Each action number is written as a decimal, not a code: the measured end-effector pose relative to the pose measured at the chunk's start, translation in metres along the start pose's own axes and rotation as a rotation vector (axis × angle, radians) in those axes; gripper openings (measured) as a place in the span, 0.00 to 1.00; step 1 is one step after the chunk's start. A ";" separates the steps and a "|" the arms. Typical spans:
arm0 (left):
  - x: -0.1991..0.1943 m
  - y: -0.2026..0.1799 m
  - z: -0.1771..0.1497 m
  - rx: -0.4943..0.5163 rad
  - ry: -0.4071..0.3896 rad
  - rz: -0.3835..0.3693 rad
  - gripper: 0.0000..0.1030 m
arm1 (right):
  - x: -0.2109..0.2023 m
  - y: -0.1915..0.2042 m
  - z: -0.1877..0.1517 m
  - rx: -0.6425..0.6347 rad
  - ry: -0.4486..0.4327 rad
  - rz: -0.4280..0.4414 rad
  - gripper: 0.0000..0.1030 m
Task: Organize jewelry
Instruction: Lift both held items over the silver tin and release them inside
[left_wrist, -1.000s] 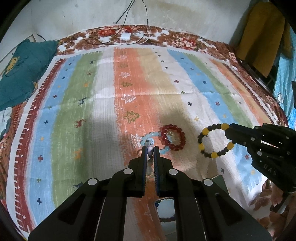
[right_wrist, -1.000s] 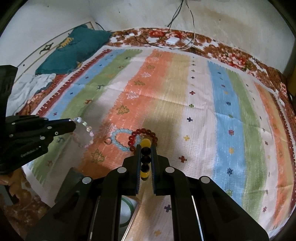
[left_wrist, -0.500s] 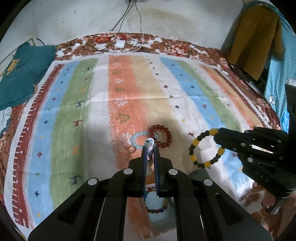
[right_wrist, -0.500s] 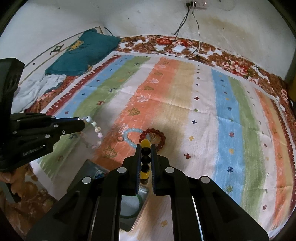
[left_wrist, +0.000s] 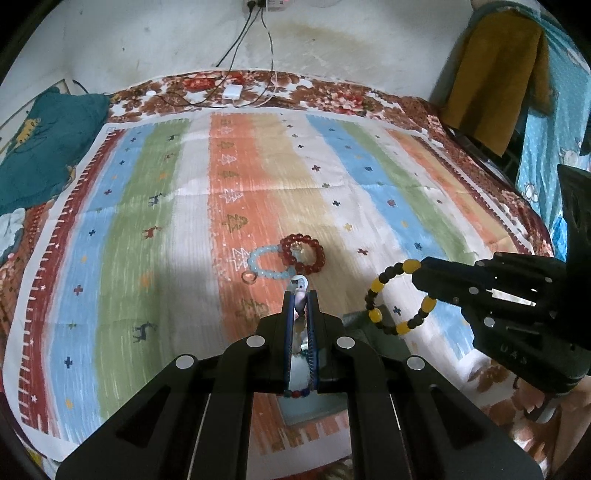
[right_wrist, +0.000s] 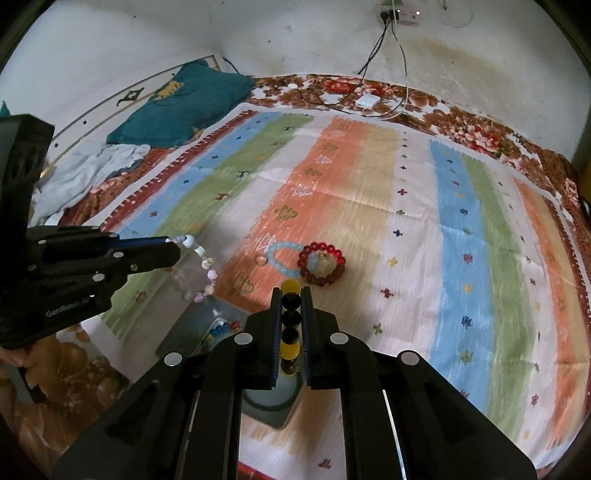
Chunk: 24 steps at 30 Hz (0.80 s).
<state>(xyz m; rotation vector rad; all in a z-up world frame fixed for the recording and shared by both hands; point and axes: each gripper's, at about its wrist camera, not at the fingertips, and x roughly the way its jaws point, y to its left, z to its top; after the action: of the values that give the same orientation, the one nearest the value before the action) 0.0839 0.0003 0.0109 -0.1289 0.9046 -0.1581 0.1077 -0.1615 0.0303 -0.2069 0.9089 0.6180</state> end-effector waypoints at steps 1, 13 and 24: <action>-0.001 -0.002 -0.002 0.002 0.001 0.000 0.06 | -0.001 0.002 -0.003 -0.003 0.003 0.004 0.10; 0.001 -0.011 -0.017 0.002 0.044 -0.047 0.07 | -0.001 0.007 -0.020 0.001 0.030 0.061 0.11; 0.009 0.010 -0.012 -0.060 0.048 0.050 0.61 | 0.009 -0.006 -0.016 0.046 0.033 -0.021 0.60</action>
<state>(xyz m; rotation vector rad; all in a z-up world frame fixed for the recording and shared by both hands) 0.0810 0.0081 -0.0054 -0.1585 0.9595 -0.0883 0.1046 -0.1690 0.0131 -0.1860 0.9509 0.5747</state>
